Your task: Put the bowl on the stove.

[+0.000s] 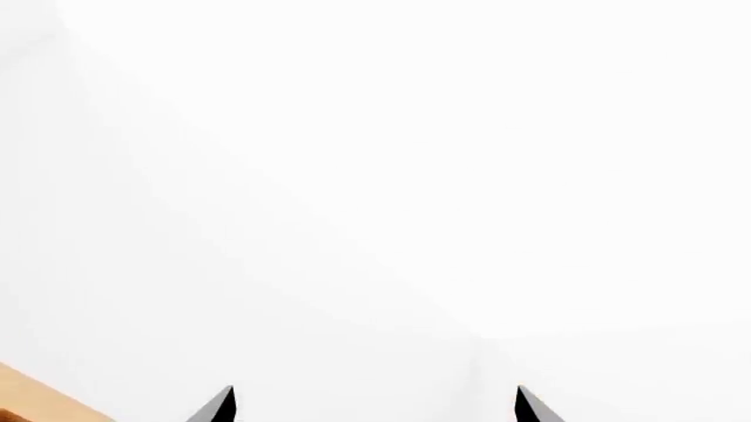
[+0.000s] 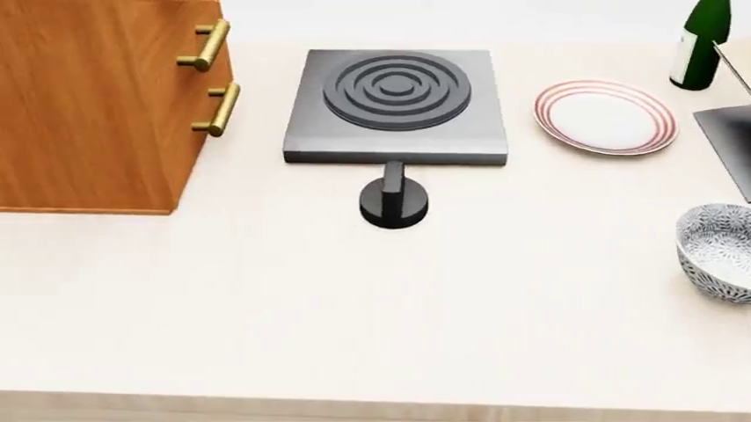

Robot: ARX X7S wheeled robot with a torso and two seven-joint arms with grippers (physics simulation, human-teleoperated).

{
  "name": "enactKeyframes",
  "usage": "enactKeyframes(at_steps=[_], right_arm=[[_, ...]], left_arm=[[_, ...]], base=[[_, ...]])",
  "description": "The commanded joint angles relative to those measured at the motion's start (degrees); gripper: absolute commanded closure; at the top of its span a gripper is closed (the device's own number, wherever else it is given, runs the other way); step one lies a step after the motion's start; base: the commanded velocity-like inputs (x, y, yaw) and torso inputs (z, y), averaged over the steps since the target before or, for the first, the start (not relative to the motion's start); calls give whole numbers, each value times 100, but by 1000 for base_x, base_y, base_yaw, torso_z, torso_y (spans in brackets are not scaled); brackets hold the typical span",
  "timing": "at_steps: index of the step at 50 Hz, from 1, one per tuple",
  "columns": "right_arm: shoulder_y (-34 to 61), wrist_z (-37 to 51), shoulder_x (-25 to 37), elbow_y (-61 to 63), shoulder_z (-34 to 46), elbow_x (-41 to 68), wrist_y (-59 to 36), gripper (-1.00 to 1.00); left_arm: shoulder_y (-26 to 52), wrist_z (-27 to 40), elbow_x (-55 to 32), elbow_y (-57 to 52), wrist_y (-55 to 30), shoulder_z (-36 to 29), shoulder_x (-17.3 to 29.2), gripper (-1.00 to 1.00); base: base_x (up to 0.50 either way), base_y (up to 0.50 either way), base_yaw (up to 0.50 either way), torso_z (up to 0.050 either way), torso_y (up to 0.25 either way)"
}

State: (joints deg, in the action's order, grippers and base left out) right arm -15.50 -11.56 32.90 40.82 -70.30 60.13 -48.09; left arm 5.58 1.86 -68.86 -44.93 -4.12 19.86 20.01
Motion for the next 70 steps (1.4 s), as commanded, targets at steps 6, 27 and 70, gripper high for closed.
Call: enactKeyframes(at_steps=[6,27,70], right_arm=[[-9,-141,-143,12,-83,-138,34,-100],[-24,-62,-205,-73,-26,-196,23,-100],[-174,-223,-356,-166,48,-247,80,-100]], left_arm=[[-76,-175,39,-8,25,153,-125,-100],[-153,-259,-140,-16,71,146,-62,-100],[-277,-412,-220,-2,140,93,18,-100]], base=[[0,500,0,0,0],[0,95,0,0,0],[446,0,0,0,0]])
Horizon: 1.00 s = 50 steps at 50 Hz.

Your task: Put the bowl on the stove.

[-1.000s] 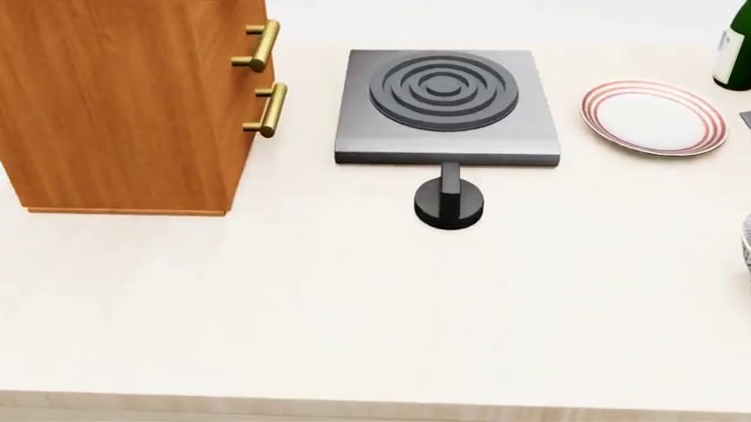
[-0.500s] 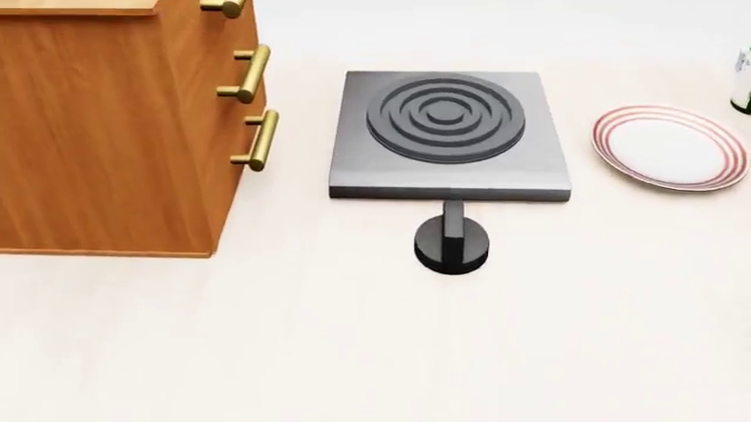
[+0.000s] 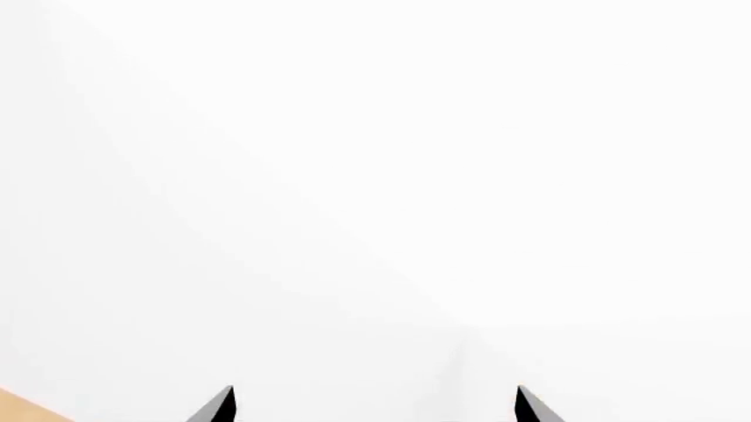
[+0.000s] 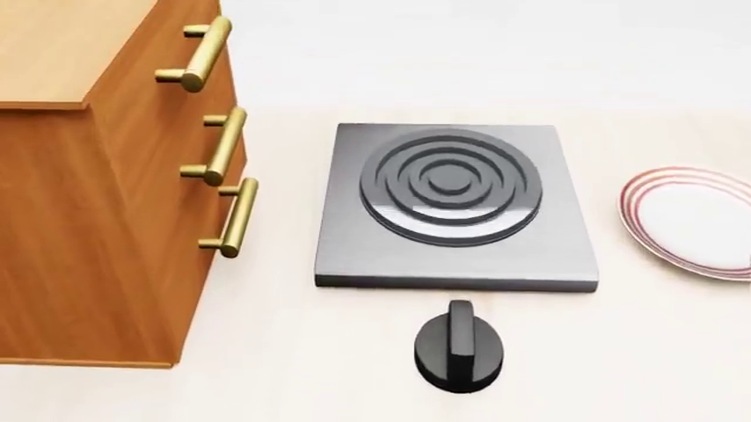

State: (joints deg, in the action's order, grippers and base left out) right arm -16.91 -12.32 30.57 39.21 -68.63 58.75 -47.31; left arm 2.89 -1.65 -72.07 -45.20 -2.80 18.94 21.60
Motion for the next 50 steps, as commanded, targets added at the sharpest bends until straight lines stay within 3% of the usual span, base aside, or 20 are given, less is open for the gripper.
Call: enactKeyframes(at_steps=[1,23,33,50], right_arm=[[-32,-145,-123,-7,-117,-115,5,-100],[-87,-148,-68,-16,-59,-207,4,-100],[-108,-80,194,-88,-189,-145,-127,-100],[-891,-438,1196,-593,-1027,713,-1274,-100]], left_arm=[[-8,-63,103,24,9,183,-140,-100],[-59,-126,73,15,55,156,-119,-100],[-70,-171,96,37,67,127,-113,-100],[-54,-149,74,52,83,128,-57,-100]], base=[[500,0,0,0,0],[496,0,0,0,0],[23,0,0,0,0],[0,0,0,0,0]])
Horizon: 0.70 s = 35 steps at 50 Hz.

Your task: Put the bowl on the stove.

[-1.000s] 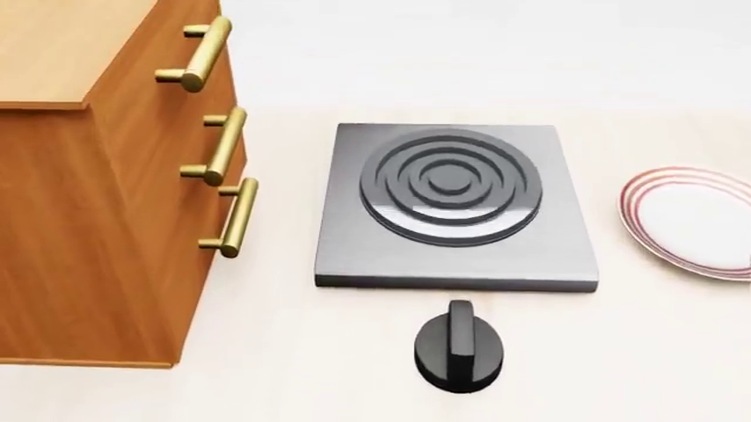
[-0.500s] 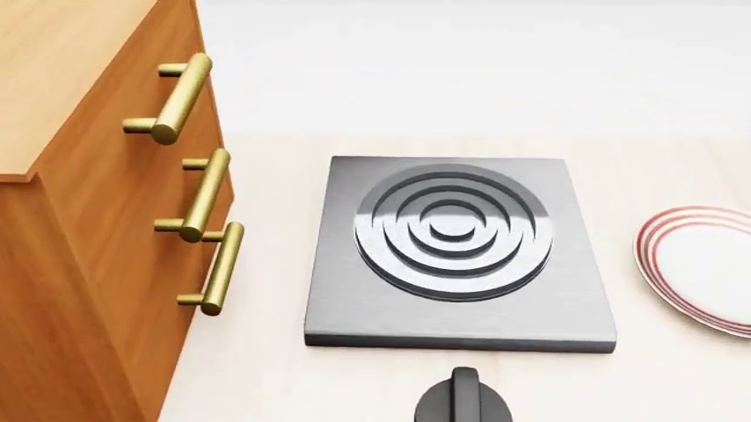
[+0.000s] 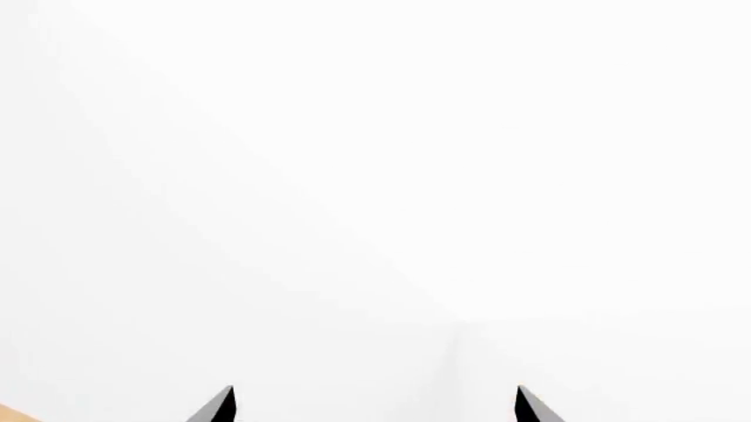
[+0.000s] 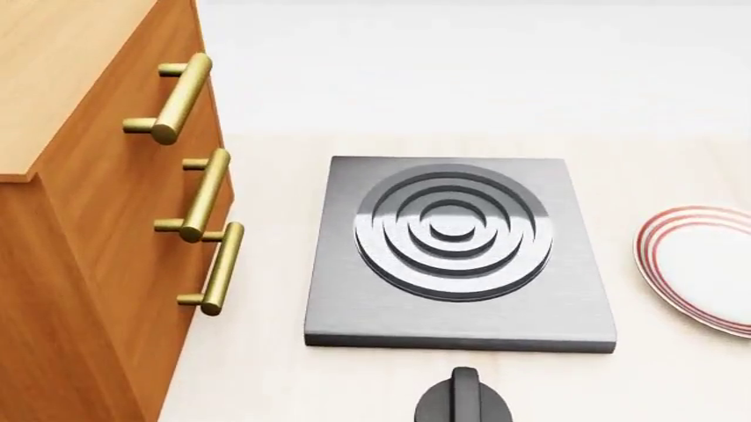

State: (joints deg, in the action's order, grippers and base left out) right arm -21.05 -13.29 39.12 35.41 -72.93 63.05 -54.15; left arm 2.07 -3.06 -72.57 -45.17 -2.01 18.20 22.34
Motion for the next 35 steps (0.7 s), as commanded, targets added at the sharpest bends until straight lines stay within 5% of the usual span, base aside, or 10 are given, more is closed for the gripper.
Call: enactKeyframes(at_steps=[1,14,35], right_arm=[[-506,-324,354,-253,-648,358,-670,-100],[-1331,-1075,82,-194,-521,-512,-400,-100],[-1322,-859,111,-388,-466,-779,-532,-100]], left_arm=[[25,-13,131,50,5,201,-131,-100],[12,-30,154,73,17,175,-121,-100],[-66,-105,174,99,42,123,-125,-100]], base=[[0,0,0,0,0],[0,0,0,0,0],[0,0,0,0,0]])
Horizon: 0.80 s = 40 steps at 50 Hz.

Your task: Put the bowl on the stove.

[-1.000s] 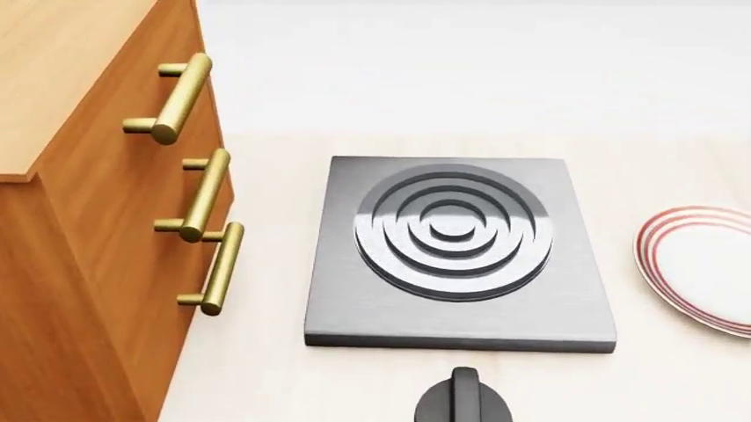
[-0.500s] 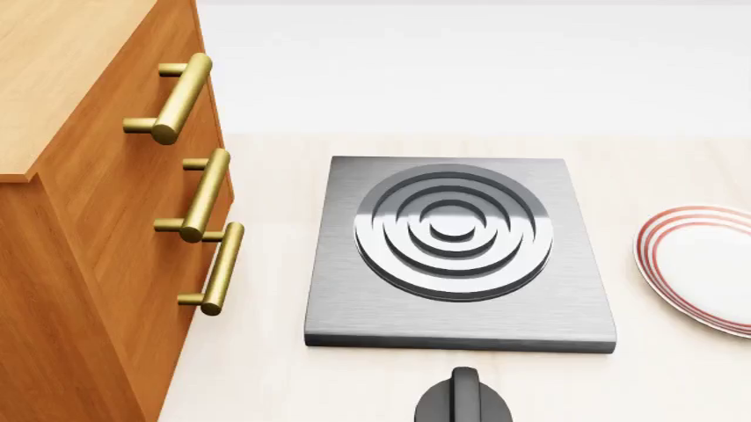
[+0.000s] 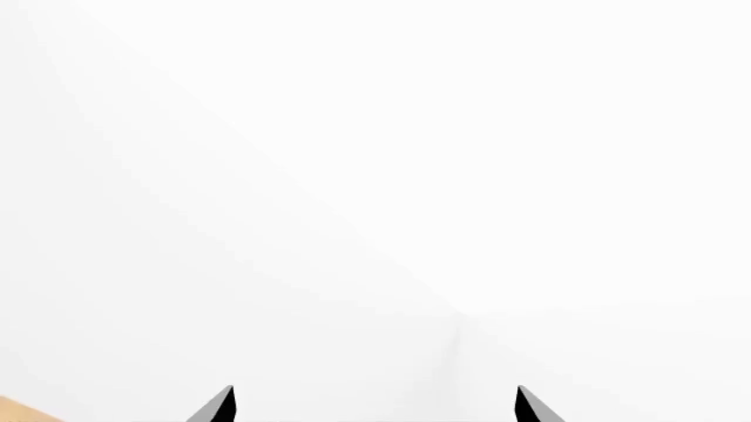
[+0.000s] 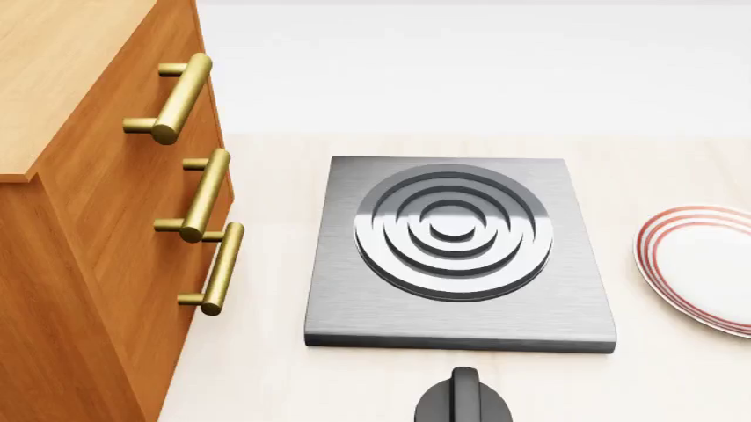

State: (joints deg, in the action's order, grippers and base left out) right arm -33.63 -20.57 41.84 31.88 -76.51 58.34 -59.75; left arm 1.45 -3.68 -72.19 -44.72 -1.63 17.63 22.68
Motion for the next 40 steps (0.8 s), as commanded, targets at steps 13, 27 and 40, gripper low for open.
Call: enactKeyframes(at_steps=[13,27,40], right_arm=[[188,51,-26,-202,570,-730,281,-100],[732,568,337,-478,1625,-1042,342,-100],[1309,962,652,-1027,2235,-1073,180,-100]], left_arm=[[-30,-75,143,56,18,147,-153,-100],[-41,-98,165,90,43,132,-147,-100],[-51,-106,161,99,60,112,-138,-100]], base=[[0,0,0,0,0],[0,0,0,0,0],[0,0,0,0,0]])
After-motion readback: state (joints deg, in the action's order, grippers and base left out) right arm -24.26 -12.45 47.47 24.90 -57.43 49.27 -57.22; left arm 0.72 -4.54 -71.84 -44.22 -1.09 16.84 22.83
